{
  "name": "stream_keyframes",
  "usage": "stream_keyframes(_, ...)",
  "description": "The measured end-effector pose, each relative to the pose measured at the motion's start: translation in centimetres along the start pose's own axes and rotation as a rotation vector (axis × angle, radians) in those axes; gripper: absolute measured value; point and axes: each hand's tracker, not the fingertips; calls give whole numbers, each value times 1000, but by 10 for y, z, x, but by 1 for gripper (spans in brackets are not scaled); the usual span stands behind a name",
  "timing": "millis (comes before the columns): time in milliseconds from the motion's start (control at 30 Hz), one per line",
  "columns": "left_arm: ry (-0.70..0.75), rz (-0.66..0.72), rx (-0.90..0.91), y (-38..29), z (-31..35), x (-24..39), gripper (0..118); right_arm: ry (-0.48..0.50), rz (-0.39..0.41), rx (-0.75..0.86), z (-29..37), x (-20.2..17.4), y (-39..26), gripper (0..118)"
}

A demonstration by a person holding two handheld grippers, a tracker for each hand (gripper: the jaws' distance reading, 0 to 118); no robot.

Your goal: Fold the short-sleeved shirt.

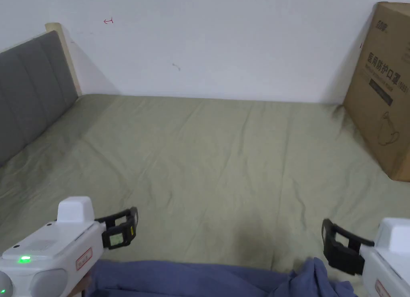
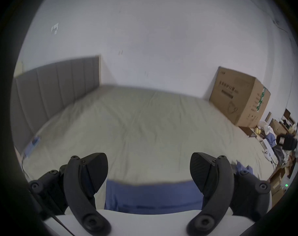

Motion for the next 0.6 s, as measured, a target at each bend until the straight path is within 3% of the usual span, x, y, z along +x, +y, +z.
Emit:
stream_keyframes(167,31,-39,163,22,11,33,98,-30,45,131,6,-21,28,92)
stream_keyframes(233,38,-75,207,25,12,41,84,-45,52,164,7,-28,32,85)
stream_keyframes(300,59,-98,227,26,13,50,62,-59,60,185,9,-34,33,66)
stream_keyframes(367,53,-101,236,24,14,53,20,-55,69,192,7,-37,33,30)
stream_keyframes(400,43,-98,238,24,14,54,5,-52,68,191,7,-38,33,8)
stream_keyframes(433,16,-78,236,23,14,54,0,-56,64,196,6,-40,31,0)
stream_keyframes(600,-9,-75,202,19,13,52,0,-53,75,200,4,-43,28,0)
